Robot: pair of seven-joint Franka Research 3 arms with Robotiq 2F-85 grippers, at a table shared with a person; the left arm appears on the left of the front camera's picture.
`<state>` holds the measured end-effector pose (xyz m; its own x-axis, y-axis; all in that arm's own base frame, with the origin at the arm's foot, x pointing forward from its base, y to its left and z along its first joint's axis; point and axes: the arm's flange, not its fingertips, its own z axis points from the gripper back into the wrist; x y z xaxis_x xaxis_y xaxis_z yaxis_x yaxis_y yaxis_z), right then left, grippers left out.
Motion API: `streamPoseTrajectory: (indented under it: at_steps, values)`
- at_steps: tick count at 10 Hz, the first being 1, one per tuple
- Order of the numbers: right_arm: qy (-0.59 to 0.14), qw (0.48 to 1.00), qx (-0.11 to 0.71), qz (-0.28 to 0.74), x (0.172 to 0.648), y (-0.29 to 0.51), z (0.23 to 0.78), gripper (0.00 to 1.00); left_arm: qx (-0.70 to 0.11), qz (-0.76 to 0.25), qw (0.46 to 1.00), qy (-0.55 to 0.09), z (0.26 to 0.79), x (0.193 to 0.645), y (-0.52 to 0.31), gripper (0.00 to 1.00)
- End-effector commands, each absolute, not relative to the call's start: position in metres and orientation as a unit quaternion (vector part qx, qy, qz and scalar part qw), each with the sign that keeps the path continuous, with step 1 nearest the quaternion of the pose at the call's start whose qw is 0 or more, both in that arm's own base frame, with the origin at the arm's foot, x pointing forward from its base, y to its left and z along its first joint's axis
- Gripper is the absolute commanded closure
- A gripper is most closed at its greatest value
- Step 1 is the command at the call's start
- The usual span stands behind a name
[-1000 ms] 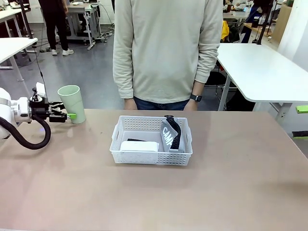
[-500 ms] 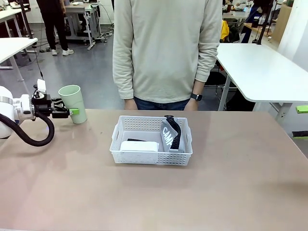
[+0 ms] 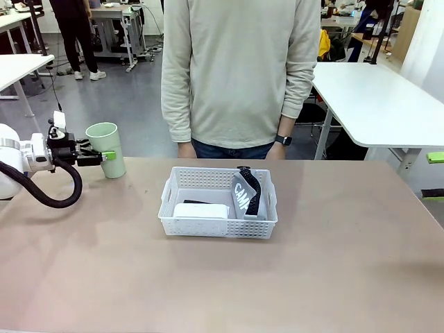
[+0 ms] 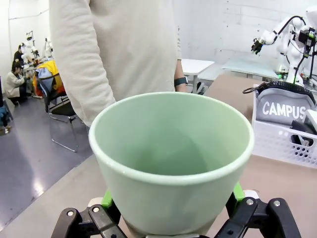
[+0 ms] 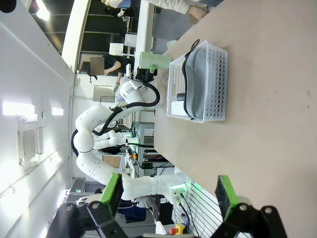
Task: Efficiently arrange items inside the basket to fit them all.
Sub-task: Pick up the Reusable plastic cup and place it inside the Organizing basket.
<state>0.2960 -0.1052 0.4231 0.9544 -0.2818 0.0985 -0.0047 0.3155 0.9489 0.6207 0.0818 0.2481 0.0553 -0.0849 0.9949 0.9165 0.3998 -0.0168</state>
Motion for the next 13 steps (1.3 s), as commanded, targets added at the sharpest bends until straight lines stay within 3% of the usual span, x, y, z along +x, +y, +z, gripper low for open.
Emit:
streamPoseTrajectory:
  at_steps: [1, 2, 3, 5, 6, 7, 8, 9, 10, 12, 13]
  values:
    - [-0.122, 0.796, 0.586, -0.094, 0.296, -0.104, 0.429, 0.0, -0.383, -0.393, 0.614, -0.567, 0.253, 0.624, 0.081, 0.58]
    - [-0.122, 0.796, 0.586, -0.094, 0.296, -0.104, 0.429, 0.0, -0.388, -0.393, 0.612, -0.566, 0.255, 0.623, 0.08, 0.57]
    - [-0.122, 0.796, 0.586, -0.094, 0.296, -0.104, 0.429, 0.0, -0.388, -0.394, 0.609, -0.569, 0.257, 0.621, 0.08, 1.0]
    - [-0.122, 0.796, 0.586, -0.094, 0.296, -0.104, 0.429, 0.0, -0.392, -0.395, 0.605, -0.569, 0.264, 0.614, 0.084, 1.0]
    - [-0.122, 0.796, 0.586, -0.094, 0.296, -0.104, 0.429, 0.0, -0.392, -0.403, 0.6, -0.569, 0.271, 0.606, 0.086, 0.69]
    - [-0.122, 0.796, 0.586, -0.094, 0.296, -0.104, 0.429, 0.0, -0.412, -0.415, 0.597, -0.549, 0.283, 0.59, 0.088, 0.69]
    - [-0.122, 0.796, 0.586, -0.094, 0.296, -0.104, 0.429, 0.0, -0.454, -0.438, 0.579, -0.517, 0.306, 0.559, 0.096, 1.0]
    - [-0.122, 0.796, 0.586, -0.094, 0.296, -0.104, 0.429, 0.0, -0.51, -0.475, 0.527, -0.486, 0.337, 0.512, 0.109, 0.69]
    - [-0.122, 0.796, 0.586, -0.094, 0.296, -0.104, 0.429, 0.0, -0.531, -0.506, 0.477, -0.484, 0.358, 0.467, 0.121, 1.0]
    - [-0.122, 0.796, 0.586, -0.094, 0.296, -0.104, 0.429, 0.0, -0.519, -0.541, 0.427, -0.506, 0.359, 0.414, 0.125, 1.0]
    - [-0.122, 0.796, 0.586, -0.094, 0.296, -0.104, 0.429, 0.0, -0.522, -0.515, 0.432, -0.525, 0.354, 0.419, 0.128, 0.71]
